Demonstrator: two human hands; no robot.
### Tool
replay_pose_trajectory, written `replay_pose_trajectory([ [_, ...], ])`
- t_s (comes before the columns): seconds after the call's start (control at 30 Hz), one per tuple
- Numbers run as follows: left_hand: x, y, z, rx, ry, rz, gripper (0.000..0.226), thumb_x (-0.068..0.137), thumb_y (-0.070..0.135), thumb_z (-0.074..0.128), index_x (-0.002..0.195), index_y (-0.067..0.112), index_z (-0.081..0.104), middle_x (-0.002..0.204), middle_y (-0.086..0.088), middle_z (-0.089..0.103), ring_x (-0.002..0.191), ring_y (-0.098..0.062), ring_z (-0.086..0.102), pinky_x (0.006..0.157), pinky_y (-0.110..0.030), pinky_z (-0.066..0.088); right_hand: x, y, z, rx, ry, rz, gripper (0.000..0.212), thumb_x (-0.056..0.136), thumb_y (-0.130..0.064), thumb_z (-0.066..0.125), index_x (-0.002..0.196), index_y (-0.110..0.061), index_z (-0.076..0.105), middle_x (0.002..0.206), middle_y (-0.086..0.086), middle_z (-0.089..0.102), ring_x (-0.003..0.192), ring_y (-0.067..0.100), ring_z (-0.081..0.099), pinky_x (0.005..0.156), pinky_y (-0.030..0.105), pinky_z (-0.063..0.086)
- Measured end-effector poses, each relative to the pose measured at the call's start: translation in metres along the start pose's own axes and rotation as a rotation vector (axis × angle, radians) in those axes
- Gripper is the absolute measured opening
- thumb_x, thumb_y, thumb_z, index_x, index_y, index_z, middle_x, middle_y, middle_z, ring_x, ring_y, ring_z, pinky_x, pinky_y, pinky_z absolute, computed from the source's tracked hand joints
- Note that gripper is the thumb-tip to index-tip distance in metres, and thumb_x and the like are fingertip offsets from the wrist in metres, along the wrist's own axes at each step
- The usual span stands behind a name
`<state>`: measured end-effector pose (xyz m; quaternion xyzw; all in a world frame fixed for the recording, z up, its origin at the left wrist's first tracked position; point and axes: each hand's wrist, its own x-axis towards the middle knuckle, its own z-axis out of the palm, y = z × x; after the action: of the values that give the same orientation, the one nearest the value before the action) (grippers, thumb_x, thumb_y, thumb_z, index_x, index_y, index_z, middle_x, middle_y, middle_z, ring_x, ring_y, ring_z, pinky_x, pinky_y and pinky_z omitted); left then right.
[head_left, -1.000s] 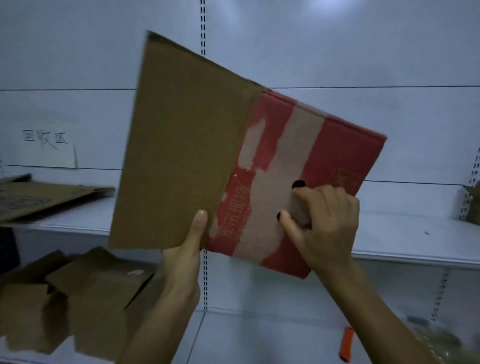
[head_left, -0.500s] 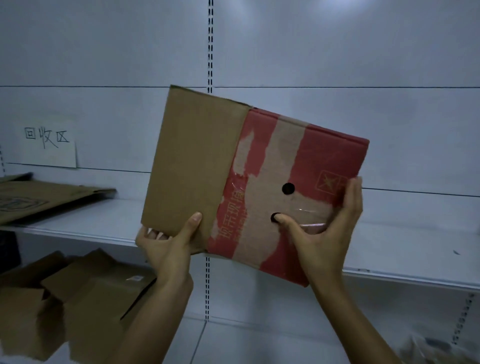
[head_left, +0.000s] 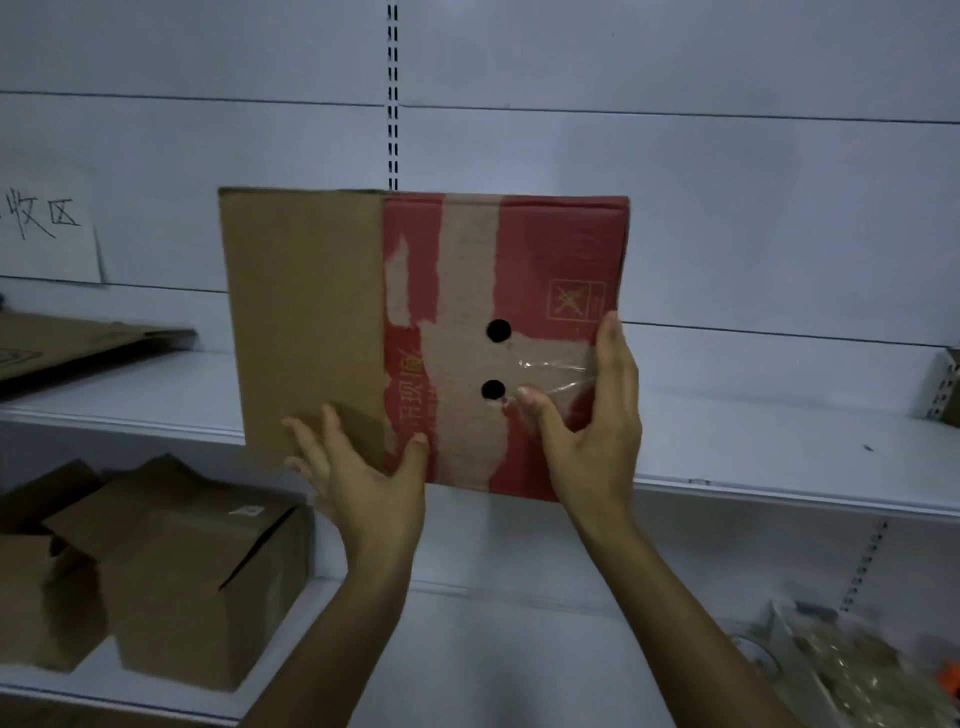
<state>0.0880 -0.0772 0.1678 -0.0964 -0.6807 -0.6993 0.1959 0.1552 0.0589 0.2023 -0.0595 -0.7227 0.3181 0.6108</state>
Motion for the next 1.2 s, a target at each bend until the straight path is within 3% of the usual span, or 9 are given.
replay_pose_trajectory([
  [0.2,0.006,0.038,-0.005,0.155,-0.093,0.519,0.079,0.086,0.037,0.058,0.151,0.026,0.015,0.161,0.001,-0.006,0.146,-0.015,-0.013,0.112,-0.04,-0.013,-0.007,-0.004,0.016,0.025,-0.032,-0.006,0.083,0.087,-0.041,0.062,0.15,-0.035,0.008,0.158,-0.004,0.018,0.145,0.008,0.019,0.11,0.015,0.025],
  [0.3,0.036,0.074,0.014,0.224,-0.274,0.528,0.077,0.093,0.046,0.053,0.152,0.031,0.006,0.16,0.003,-0.008,0.146,-0.013,-0.012,0.115,-0.042,-0.008,-0.011,-0.003,0.019,0.027,-0.078,0.023,0.103,0.078,-0.035,0.076,0.147,-0.037,-0.001,0.159,-0.002,0.015,0.145,0.01,0.016,0.113,0.016,0.022],
  [0.37,0.045,0.065,0.024,0.331,-0.316,0.564,0.076,0.095,0.053,0.043,0.151,0.034,-0.004,0.158,0.002,-0.019,0.144,-0.014,-0.02,0.115,-0.044,-0.006,-0.014,-0.001,0.021,0.035,-0.153,0.041,0.116,0.071,-0.026,0.083,0.146,-0.037,-0.005,0.159,-0.003,0.014,0.145,0.01,0.016,0.117,0.029,0.024],
  [0.53,0.038,-0.004,0.024,0.416,-0.248,0.576,0.059,0.094,0.058,0.014,0.141,0.048,-0.021,0.152,0.012,-0.031,0.14,-0.007,-0.028,0.117,-0.046,-0.006,-0.016,0.001,0.025,0.172,-0.167,0.064,0.103,0.074,-0.011,0.08,0.15,-0.027,0.012,0.154,-0.014,0.023,0.142,-0.001,0.021,0.116,0.035,0.029],
  [0.63,0.018,-0.007,0.038,0.266,-0.103,0.518,0.056,0.097,0.048,0.015,0.148,0.036,-0.006,0.159,0.006,-0.012,0.146,-0.011,-0.013,0.117,-0.037,-0.004,-0.022,-0.002,0.04,0.139,-0.098,0.001,0.094,0.075,-0.012,0.079,0.148,-0.023,0.021,0.154,-0.003,0.028,0.142,0.004,0.022,0.117,0.03,0.025],
  [0.77,0.0,-0.013,0.045,0.081,0.037,0.49,0.05,0.1,0.038,0.025,0.147,0.021,0.026,0.156,0.01,0.021,0.145,-0.011,0.018,0.117,-0.038,0.024,-0.03,0.005,0.051,0.136,-0.066,-0.1,0.083,0.082,-0.025,0.071,0.148,-0.021,0.021,0.154,0.004,0.029,0.144,0.011,0.023,0.116,0.025,0.024],
  [0.93,-0.012,-0.009,0.05,-0.051,0.161,0.438,0.044,0.097,0.034,0.041,0.136,0.014,0.049,0.145,0.007,0.044,0.134,-0.001,0.038,0.106,-0.015,0.034,-0.029,0.015,0.053,0.206,-0.06,-0.148,0.074,0.087,-0.031,0.062,0.147,-0.02,0.021,0.154,-0.006,0.022,0.146,0.014,0.019,0.117,0.03,0.023],
  [1.07,-0.013,0.005,0.051,-0.233,0.213,0.246,0.024,0.087,0.039,0.06,0.11,0.033,0.063,0.135,0.021,0.044,0.123,0.011,0.043,0.094,-0.006,0.04,-0.031,0.013,0.055,0.267,-0.073,-0.116,0.076,0.086,-0.021,0.067,0.147,-0.025,0.022,0.156,-0.008,0.019,0.146,0.012,0.017,0.117,0.026,0.022],
  [1.2,0.0,0.013,0.04,-0.346,0.193,0.108,0.018,0.068,0.039,0.07,0.086,0.036,0.069,0.124,0.02,0.049,0.118,0.001,0.051,0.093,-0.019,0.05,-0.031,0.017,0.054,0.26,-0.072,-0.125,0.077,0.084,-0.022,0.068,0.147,-0.027,0.022,0.156,-0.009,0.02,0.146,0.008,0.017,0.115,0.019,0.021],
])
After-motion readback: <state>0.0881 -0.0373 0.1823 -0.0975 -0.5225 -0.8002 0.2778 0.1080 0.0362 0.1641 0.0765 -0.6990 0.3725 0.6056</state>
